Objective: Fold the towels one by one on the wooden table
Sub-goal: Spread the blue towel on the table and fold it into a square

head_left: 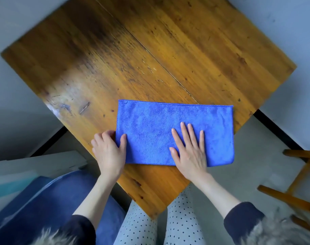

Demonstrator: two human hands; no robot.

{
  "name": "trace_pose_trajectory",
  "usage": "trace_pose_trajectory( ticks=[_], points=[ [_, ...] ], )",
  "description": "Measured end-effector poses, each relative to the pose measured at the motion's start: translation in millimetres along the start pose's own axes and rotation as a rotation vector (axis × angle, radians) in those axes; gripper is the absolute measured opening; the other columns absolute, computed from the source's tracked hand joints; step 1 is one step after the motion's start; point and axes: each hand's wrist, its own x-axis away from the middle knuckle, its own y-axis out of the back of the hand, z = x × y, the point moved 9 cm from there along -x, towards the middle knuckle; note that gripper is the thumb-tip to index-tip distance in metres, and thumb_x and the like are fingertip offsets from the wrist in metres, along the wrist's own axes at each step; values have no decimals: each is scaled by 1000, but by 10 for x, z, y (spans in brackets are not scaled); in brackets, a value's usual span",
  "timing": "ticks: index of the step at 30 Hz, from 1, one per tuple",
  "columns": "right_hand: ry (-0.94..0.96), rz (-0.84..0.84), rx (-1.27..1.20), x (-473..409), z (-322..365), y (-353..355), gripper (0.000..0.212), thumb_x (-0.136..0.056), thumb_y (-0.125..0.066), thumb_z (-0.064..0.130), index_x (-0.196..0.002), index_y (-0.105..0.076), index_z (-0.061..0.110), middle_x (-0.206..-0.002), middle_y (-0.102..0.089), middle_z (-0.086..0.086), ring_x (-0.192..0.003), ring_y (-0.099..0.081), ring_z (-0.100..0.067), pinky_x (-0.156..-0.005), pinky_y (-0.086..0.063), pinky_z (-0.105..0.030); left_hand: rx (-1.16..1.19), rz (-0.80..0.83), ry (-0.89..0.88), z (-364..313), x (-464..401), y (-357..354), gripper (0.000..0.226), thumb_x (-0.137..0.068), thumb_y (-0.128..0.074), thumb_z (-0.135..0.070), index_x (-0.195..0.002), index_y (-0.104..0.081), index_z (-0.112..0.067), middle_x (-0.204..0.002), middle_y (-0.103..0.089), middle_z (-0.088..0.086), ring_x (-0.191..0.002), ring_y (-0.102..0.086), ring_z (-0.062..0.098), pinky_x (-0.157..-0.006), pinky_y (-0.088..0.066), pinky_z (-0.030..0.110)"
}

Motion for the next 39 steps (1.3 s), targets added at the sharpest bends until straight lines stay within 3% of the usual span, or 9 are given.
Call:
trace_pose_trajectory(
  ticks=[6,11,16,21,25,27,31,36,39],
  points=[
    [-23,35,28,-9,25,-12,55,-92,-33,40,-143,-34,17,-150,-30,-12,-139,-26,-32,-108,-23,-61,-4,135,108,-49,-156,-19,24,-85,-57,-30,-88,-61,-6,-103,-46,15,-102,-40,35,-85,-35,42],
    [-18,46,21,-98,61,25,58,-90,-35,44,-142,-36,17,-150,-31,-12,-139,-28,-32,-108,-22,-62,219,182,106,-64,-228,0,13,-83,-55,-20,-79,-45,-12,-67,-48,-3,-60,-42,12,-51,-31,24],
    [10,95,22,-234,163,5,61,-90,-33,49,-144,-32,20,-152,-28,-11,-140,-25,-32,-109,-17,-62,339,195,147,8,-390,112,12,-84,-59,-21,-83,-49,-15,-70,-49,-10,-67,-46,13,-56,-32,25],
    [70,86,33,-707,407,123,62,-94,-33,49,-148,-15,25,-157,-9,-6,-145,-6,-28,-113,-1,-58,384,304,235,32,-720,433,36,-84,-64,-24,-117,-58,-10,-93,-63,3,-88,-59,23,-78,-51,39],
    [107,178,75,-939,503,45,62,-96,-23,50,-149,0,28,-158,8,-2,-144,10,-24,-111,9,-55,516,315,185,-98,-761,548,17,-85,-61,-17,-99,-68,-10,-81,-66,2,-74,-61,18,-67,-52,37],
    [107,206,25,-884,489,35,61,-97,-26,48,-149,-1,28,-158,9,-1,-144,11,-23,-112,8,-54,511,258,112,-214,-659,587,19,-85,-59,-19,-101,-67,-15,-86,-68,5,-76,-63,19,-64,-51,35],
    [28,154,-175,-673,294,250,56,-97,-38,38,-148,-19,25,-158,-1,-3,-145,-3,-21,-115,-6,-45,520,172,8,-504,-479,746,29,-84,-57,-21,-112,-64,-19,-89,-66,6,-84,-64,26,-75,-54,41],
    [-243,69,-523,-294,-289,407,36,-95,-49,25,-129,-55,15,-145,-41,-3,-131,-40,-20,-103,-36,-35,475,100,-171,-1123,-204,761,27,-83,-58,-20,-110,-62,-23,-65,-52,-10,-62,-52,7,-60,-39,9],
    [-367,-23,-793,-193,-599,459,25,-93,-53,12,-114,-64,8,-120,-62,-6,-107,-58,-18,-91,-41,-20,465,109,-257,-1558,-22,565,29,-83,-60,-17,-113,-61,-18,-61,-48,-12,-60,-49,1,-61,-35,5]
  ],
)
